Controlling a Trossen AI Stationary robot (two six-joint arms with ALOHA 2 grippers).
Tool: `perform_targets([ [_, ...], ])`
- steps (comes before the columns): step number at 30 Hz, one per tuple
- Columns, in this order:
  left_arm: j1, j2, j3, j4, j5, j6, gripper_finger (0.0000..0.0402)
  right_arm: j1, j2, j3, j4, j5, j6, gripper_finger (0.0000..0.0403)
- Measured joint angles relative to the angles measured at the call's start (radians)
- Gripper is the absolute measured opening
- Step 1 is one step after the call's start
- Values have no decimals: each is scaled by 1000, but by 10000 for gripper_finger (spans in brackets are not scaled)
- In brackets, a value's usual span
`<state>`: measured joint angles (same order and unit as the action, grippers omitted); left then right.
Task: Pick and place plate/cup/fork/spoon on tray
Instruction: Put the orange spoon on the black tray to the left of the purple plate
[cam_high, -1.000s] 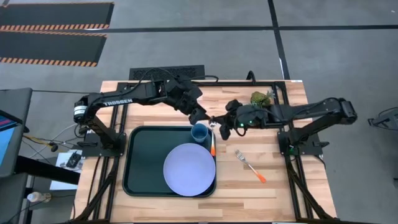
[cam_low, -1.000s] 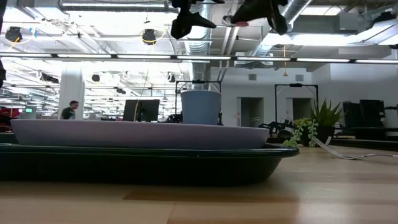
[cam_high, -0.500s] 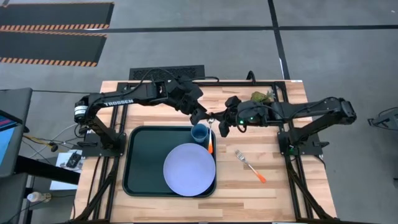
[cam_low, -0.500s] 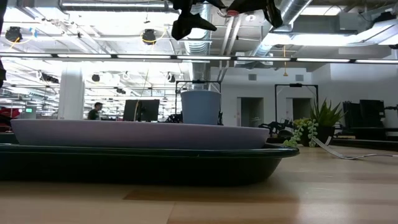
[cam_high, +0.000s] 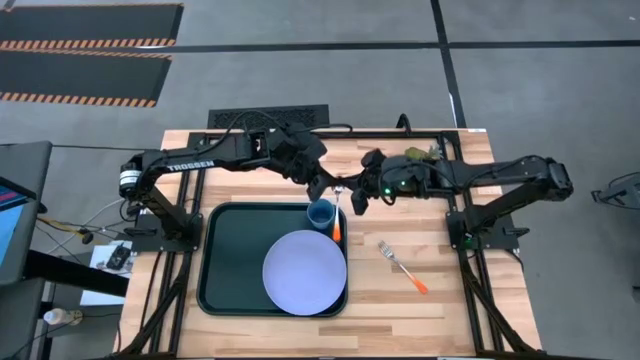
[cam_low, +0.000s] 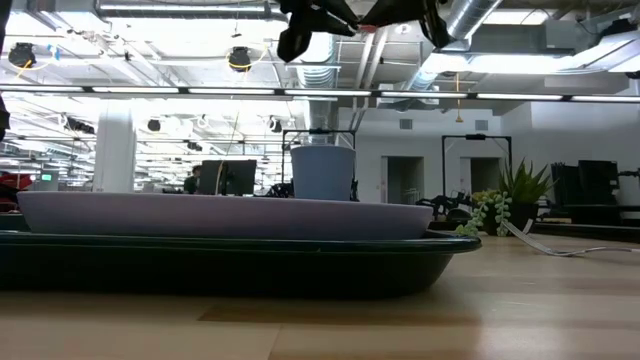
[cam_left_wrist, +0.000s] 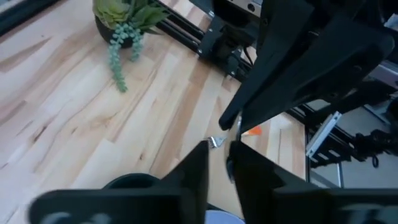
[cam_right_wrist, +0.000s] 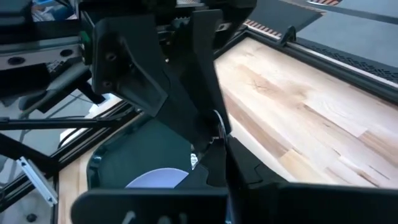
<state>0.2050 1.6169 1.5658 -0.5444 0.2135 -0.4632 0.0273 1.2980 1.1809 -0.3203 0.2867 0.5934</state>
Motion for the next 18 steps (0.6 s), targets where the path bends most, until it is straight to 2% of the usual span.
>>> perform_targets([
  [4,0,0,0,25,-13,-2,6,-14,0,0,2,-15,-1,7],
  [11,0,0,0,30,-46,-3,2,-26,-1,0,0,-15,-26,16],
  [14,0,-6,0,24,-67,-12,1,-39,-13,0,-23,-26,-69,49],
  [18,10,-41,0,-3,-83,-17,0,-55,-68,-1,-38,-28,-80,120],
])
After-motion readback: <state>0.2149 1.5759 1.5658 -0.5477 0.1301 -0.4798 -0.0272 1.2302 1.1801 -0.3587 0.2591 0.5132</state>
